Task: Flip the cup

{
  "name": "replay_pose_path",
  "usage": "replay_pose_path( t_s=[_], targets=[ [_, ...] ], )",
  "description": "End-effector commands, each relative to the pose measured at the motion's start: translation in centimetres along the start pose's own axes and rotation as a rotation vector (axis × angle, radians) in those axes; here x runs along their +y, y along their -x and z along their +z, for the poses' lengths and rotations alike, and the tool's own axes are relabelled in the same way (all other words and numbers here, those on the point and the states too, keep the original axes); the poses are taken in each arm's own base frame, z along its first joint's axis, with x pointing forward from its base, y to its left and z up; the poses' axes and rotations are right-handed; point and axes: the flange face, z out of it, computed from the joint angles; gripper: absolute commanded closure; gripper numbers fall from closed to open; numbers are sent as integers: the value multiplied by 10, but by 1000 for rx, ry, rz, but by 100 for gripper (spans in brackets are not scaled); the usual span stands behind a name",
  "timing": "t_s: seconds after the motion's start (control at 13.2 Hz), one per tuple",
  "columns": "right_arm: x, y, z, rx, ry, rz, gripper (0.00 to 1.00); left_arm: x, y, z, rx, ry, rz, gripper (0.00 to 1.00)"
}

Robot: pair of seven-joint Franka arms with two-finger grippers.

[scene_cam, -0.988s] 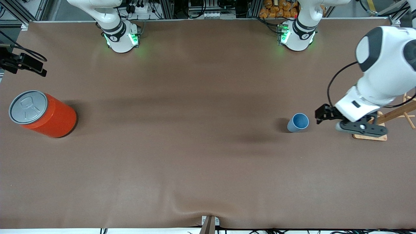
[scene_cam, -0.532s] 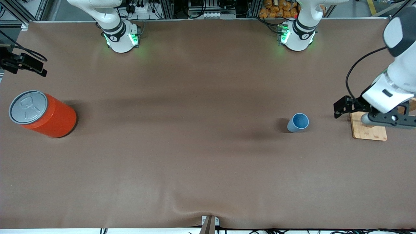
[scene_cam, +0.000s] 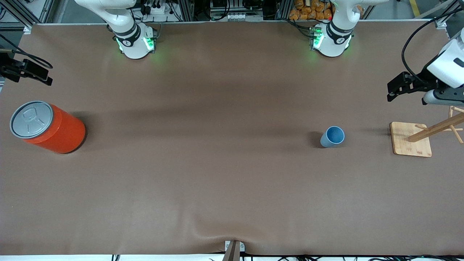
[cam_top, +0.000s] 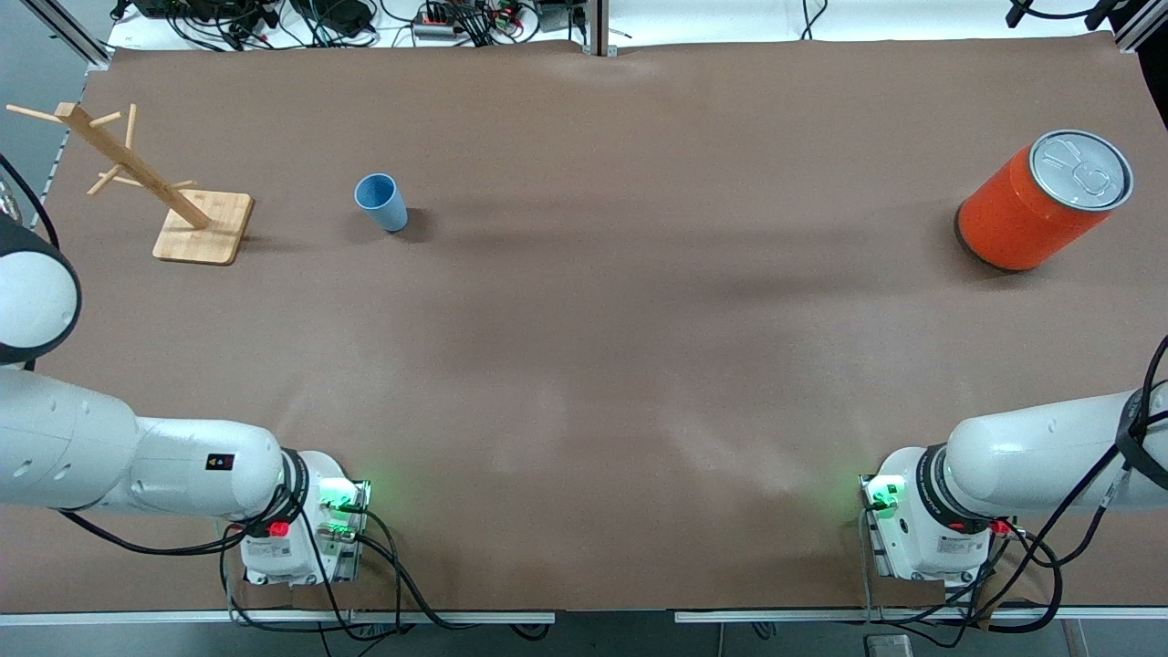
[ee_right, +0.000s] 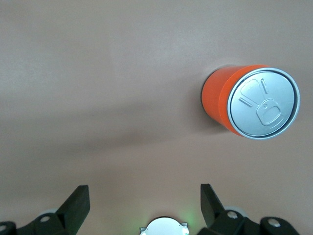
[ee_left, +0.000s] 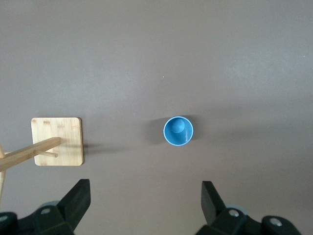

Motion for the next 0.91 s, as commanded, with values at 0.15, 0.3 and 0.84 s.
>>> replay_pose_path(
  t_s=[0.15,0.3,0.84],
  targets=[
    [1,2,-4,5,9,14,0,-10,9,-5,-16,-6,-45,0],
    [1,2,-4,6,9,15,0,-26,10,-8,-6,-13,-30,0],
    [1,2,-5,6,9,15,0,-41,15,-13,-4,4,-72,0]
  ],
)
